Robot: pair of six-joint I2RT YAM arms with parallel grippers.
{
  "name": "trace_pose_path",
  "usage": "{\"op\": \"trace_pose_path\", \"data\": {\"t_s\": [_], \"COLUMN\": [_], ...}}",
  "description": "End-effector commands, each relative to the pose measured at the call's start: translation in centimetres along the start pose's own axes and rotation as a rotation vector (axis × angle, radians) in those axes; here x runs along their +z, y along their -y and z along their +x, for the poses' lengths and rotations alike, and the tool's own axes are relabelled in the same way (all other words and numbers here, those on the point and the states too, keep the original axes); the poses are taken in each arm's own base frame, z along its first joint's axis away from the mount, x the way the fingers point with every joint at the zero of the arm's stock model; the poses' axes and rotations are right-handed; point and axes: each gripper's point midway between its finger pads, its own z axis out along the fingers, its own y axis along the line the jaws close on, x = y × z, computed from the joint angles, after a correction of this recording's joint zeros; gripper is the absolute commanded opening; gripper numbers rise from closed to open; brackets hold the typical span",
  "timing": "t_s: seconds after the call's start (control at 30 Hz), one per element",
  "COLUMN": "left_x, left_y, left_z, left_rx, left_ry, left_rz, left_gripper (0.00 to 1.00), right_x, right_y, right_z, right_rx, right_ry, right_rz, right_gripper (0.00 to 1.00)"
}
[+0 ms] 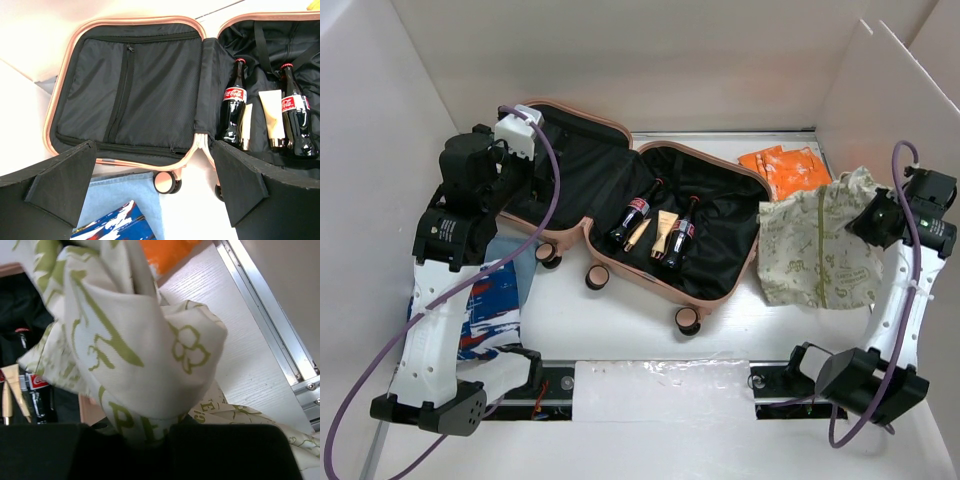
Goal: Pack the luggage
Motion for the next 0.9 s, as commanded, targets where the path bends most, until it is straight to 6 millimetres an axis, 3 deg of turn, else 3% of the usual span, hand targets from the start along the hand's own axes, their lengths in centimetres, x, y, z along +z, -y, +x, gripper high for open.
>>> {"op": "trace_pose_path", "data": {"t_s": [0.0,0.03,0.17,0.4,0.57,0.63,0.67,0.73,0.77,0.8,0.87], "left_x": [-1.3,-1.3,-1.1,-0.7,-0.5,-0.3,-0.7,-0.5,-0.6,-0.6,-0.6], "left_y": [-0.4,-0.4,-0.3,-0.2,0.0,0.1,0.0,-0.2,-0.2,-0.4,-0.8], "left_z": [-2.7,-2.7,-2.4,-1.7,-1.4,-1.0,-1.2,-0.7,-0.5,-0.5,-0.4], "left_rx": [-0.013,-0.013,-0.013,-0.014,-0.014,-0.015,-0.014,-0.015,-0.015,-0.006,-0.007], "left_ry": [0.099,0.099,0.09,0.072,0.065,0.056,0.065,0.051,0.049,0.047,0.043], "left_rz": [-0.014,-0.014,-0.012,-0.009,0.002,0.004,0.002,-0.015,-0.015,-0.024,-0.047], "left_gripper": [1.0,1.0,1.0,1.0,1.0,1.0,1.0,1.0,1.0,1.0,1.0], "right_x": [-3.9,-5.2,-7.2,-11.8,-15.8,-17.0,-18.7,-19.7,-21.5,-20.9,-21.8], "right_y": [-2.4,-3.0,-4.4,-11.6,-20.7,-23.0,-25.8,-29.0,-31.9,-34.3,-38.0], "right_z": [-3.8,-4.7,-6.3,-8.5,-10.4,-11.3,-11.0,-11.5,-11.1,-10.9,-10.7], "right_rx": [0.046,0.064,0.084,0.142,0.202,0.231,0.227,0.246,0.249,0.245,0.223], "right_ry": [0.159,0.196,0.256,0.368,0.413,0.454,0.463,0.488,0.494,0.486,0.497], "right_rz": [-0.062,-0.073,-0.091,-0.246,-0.49,-0.53,-0.62,-0.686,-0.797,-0.832,-0.931], "right_gripper": [0.0,0.0,0.0,0.0,0.0,0.0,0.0,0.0,0.0,0.0,0.0]}}
